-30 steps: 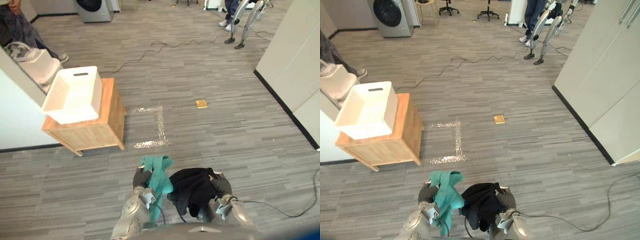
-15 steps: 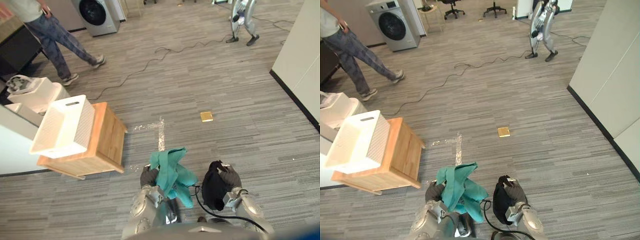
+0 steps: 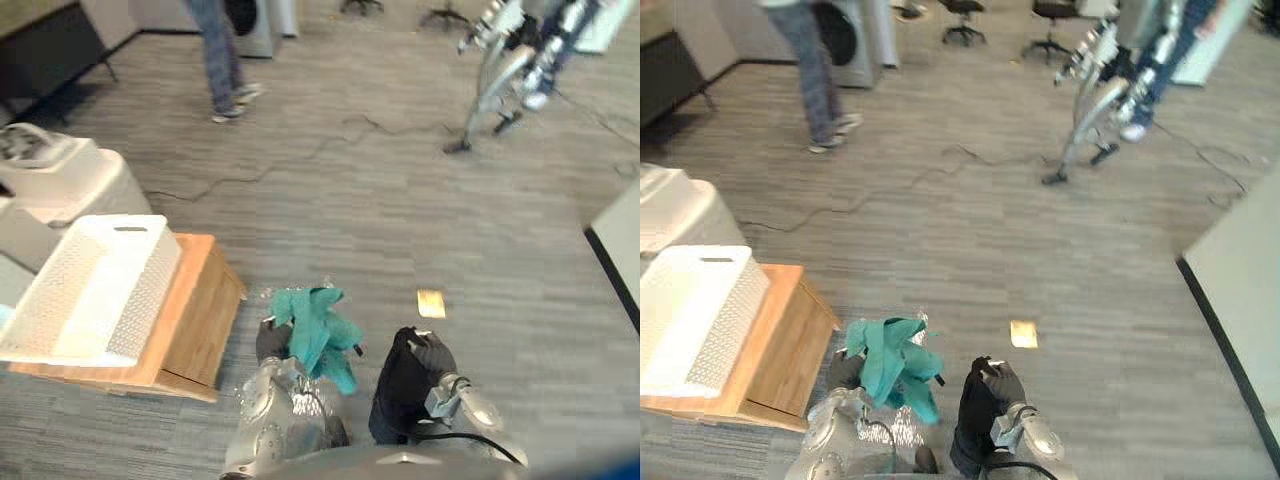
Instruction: Tidy the bed and pick cloth on bed and put in laundry
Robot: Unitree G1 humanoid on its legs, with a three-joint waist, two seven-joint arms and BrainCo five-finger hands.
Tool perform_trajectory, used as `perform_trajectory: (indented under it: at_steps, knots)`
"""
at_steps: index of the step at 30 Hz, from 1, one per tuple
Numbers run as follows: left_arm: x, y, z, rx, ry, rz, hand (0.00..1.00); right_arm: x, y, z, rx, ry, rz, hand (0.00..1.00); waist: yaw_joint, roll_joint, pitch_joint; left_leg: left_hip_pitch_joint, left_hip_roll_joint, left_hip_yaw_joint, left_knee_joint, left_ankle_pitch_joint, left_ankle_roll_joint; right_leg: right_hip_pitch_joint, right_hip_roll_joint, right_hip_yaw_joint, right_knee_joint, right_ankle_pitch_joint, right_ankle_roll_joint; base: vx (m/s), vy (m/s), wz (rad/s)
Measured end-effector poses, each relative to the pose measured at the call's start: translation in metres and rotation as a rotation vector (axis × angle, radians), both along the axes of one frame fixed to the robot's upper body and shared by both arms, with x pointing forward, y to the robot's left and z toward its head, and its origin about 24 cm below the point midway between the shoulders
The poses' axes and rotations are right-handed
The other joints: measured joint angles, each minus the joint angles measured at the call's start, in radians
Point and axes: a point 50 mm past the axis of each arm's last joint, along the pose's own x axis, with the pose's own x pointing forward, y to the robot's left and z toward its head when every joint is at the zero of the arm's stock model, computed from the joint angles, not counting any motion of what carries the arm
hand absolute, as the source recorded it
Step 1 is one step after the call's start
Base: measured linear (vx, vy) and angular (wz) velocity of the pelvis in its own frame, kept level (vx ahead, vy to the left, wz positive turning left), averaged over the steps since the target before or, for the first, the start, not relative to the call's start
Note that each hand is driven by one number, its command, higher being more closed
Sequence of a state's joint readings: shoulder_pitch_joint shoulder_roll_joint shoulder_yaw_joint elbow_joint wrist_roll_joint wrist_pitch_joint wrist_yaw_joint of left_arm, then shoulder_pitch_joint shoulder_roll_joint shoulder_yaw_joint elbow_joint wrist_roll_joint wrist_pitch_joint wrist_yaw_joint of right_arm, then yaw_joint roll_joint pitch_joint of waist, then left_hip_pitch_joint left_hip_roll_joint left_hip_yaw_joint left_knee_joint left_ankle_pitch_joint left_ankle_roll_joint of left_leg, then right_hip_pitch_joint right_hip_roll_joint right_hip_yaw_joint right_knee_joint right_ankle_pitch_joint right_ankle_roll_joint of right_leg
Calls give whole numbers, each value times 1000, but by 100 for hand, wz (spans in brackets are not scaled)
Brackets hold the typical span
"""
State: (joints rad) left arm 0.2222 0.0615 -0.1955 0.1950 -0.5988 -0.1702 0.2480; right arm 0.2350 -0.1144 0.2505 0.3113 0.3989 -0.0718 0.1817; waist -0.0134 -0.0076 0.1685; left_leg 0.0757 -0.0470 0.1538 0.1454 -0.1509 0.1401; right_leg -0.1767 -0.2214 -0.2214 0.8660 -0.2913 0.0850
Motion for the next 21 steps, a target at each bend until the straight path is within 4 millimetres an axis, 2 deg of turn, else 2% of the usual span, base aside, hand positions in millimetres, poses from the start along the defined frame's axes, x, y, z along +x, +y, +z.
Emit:
perform_trajectory:
  at_steps: [2,3,4,5,6,7,8,9,10,11,12,13,14,15,16,17,18,19,21]
  knots:
    - [3,2,1,14,-5,-6,100,0,2,0,-5,-1,8,100,-3,14,8,18,19,-93,0,-14,-25,-30,45,69,-239,22,18,380,-236,171]
    - [3,4,1,26,-3,-12,100,-1,3,0,-2,0,7,100,-8,9,7,35,31,-174,5,-29,-47,-44,73,142,-403,73,22,315,-264,149]
    - [3,5,0,30,1,-14,100,-1,4,0,-1,0,6,100,-9,7,6,40,35,-200,12,-37,-53,-47,83,170,-450,95,25,417,-378,177]
    - [3,5,-4,43,20,-29,100,0,5,0,1,-1,1,100,-10,6,5,48,47,-277,33,-67,-79,-48,107,255,-574,164,36,406,-441,145]
    - [2,5,-6,51,30,-41,100,1,6,1,4,-4,-3,100,-10,-1,3,44,49,-321,51,-94,-97,-42,116,318,-641,199,54,498,-588,214]
    - [-4,9,-9,84,44,-67,100,3,11,4,17,-14,-9,100,-8,-48,2,48,25,-406,112,-163,-135,-24,99,414,-696,244,77,486,-648,185]
    - [-8,9,-15,91,73,-70,100,5,10,4,10,-17,-9,100,-7,-27,1,49,43,-446,148,-195,-159,-23,124,395,-632,302,43,408,-551,160]
    - [-11,5,-17,81,86,-75,100,6,6,5,-4,-21,-14,100,-7,-3,0,49,63,-450,156,-204,-165,-24,139,374,-605,280,24,460,-549,92]
    - [-20,-3,-21,51,102,-88,100,13,-5,8,-38,-40,-14,100,9,52,-7,46,119,-430,170,-203,-184,-27,172,326,-570,237,-10,294,-322,55]
    - [-21,-3,-22,44,104,-89,100,16,-7,10,-42,-50,-14,100,15,68,-10,45,127,-422,178,-190,-188,-24,175,312,-563,225,-18,362,-369,66]
    - [-24,-2,-22,35,107,-83,100,23,-7,14,-34,-71,-14,100,24,70,-8,12,134,-390,237,-139,-198,-5,170,279,-561,202,-37,309,-367,79]
    - [-23,-2,-22,23,100,-75,100,27,-4,16,-30,-82,-4,100,24,74,-9,-52,145,-326,379,-86,-216,45,167,235,-589,192,-56,309,-367,85]
    - [-23,-2,-22,20,96,-75,100,27,-3,16,-29,-83,0,100,24,74,-8,-81,159,-293,443,-62,-215,70,169,217,-605,188,-64,326,-376,98]
    - [-21,-3,-21,12,86,-82,100,26,2,15,-28,-76,18,100,26,64,2,-157,225,-181,612,21,-217,155,178,166,-657,182,-94,267,-240,81]
    - [-22,-4,-22,4,90,-94,100,24,6,14,-26,-66,28,100,36,62,3,-183,281,-69,701,17,-200,221,179,136,-696,176,-116,267,-240,75]
    - [-22,-5,-22,-1,93,-99,100,23,7,14,-25,-64,28,100,36,58,4,-190,295,-26,715,8,-187,240,178,125,-709,174,-120,236,-180,61]
    - [-21,-7,-22,-16,92,-110,100,23,8,14,-23,-64,17,100,31,58,3,-207,313,79,711,-26,-163,291,169,95,-743,166,-126,215,-113,51]
    - [-20,-10,-21,-34,78,-115,100,25,7,14,-26,-66,14,100,32,59,2,-221,298,141,650,-60,-165,305,159,83,-755,160,-127,300,-107,47]
    - [-19,-11,-20,-46,67,-116,100,26,7,14,-32,-69,16,100,31,59,2,-232,252,177,525,-77,-179,316,141,69,-762,156,-124,218,20,24]
